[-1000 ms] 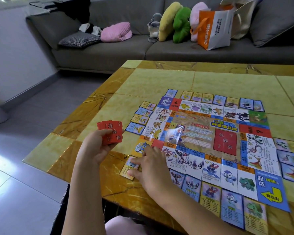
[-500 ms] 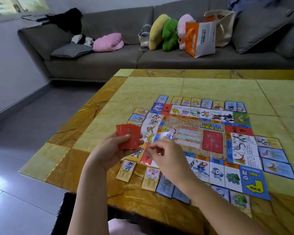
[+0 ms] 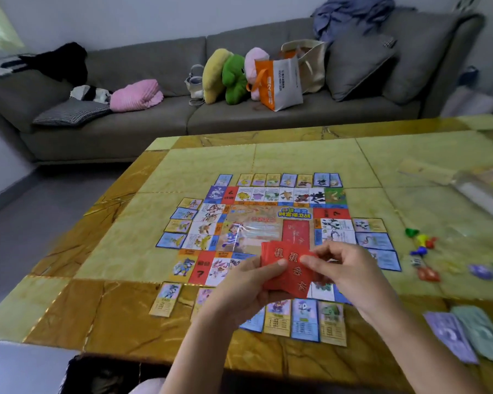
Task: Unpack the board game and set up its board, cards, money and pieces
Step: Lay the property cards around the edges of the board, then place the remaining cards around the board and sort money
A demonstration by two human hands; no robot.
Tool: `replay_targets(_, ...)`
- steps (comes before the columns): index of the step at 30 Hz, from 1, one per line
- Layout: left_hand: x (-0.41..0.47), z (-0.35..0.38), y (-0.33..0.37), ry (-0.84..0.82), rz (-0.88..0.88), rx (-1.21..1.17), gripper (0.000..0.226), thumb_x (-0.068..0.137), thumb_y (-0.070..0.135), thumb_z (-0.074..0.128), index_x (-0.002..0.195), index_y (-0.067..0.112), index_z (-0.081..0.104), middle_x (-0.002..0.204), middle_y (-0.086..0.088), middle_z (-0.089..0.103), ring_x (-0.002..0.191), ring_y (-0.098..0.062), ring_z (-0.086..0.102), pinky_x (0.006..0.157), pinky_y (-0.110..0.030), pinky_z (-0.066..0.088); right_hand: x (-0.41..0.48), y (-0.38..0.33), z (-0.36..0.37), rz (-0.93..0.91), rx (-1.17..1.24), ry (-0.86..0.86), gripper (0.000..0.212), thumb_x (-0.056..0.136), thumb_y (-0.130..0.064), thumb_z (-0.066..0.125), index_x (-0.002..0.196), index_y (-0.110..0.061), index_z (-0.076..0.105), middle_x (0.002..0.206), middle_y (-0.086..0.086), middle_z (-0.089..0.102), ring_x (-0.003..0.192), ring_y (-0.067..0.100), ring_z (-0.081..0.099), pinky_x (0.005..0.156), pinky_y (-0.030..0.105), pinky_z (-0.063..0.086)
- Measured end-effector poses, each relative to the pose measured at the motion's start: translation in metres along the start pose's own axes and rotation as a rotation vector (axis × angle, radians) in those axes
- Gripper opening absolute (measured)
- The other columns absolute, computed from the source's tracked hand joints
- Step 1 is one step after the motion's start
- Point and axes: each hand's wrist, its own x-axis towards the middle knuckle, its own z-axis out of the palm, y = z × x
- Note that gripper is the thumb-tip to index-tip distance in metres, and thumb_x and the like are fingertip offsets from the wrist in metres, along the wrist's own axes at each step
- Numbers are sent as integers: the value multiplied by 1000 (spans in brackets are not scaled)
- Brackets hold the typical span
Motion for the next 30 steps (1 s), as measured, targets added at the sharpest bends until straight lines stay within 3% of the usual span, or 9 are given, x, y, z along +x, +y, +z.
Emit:
replay_targets(3, 3, 10, -5, -20, -70, -73, 30, 96, 16, 46, 113, -5, 56, 105, -24, 69, 90, -31, 70, 75, -40, 60, -6, 9, -20, 45, 15, 32, 7, 78, -17, 75, 78, -11, 72, 71, 8, 72, 58, 17, 66, 59, 28, 56)
replay_targets(7, 7, 18, -8, -33, -97, -39, 29, 93, 13, 47, 114, -6, 53, 101, -23, 70, 90, -30, 71, 69, -36, 59, -14, 16, -39, 68, 34, 57, 5, 79, -14, 75, 78, -10, 71, 67, 8, 71, 51, 8, 61, 51, 17, 49)
replay_targets(16, 26, 37, -15, -34, -70, 79, 26, 96, 11, 48, 116, -2, 56, 114, -24, 66, 108, -34, 64, 83, -38, 57, -13, 25, -56, 82, -9, 81, 5, 79, -21, 75, 80, -17, 72, 71, 4, 72, 56, 9, 63, 53, 17, 51)
replay_targets(24, 30, 44, -23, -17, -66, 99, 27, 91, 11, 55, 116, 2, 58, 109, -20, 69, 102, -31, 67, 82, -36, 58, -16, 26, -63, 59, -61, 56, 8, 81, -19, 74, 79, -24, 68, 76, 5, 72, 55, 9, 63, 50, 20, 49)
replay_targets(30, 26, 59, -35, -34, -80, 183, 24, 91, 2, 55, 114, 1, 59, 107, -19, 70, 97, -30, 68, 84, -36, 57, -23, 23, -64, -9, -143, 106, 19, 78, -22, 76, 75, -34, 63, 75, -8, 67, 58, 1, 63, 53, 12, 49)
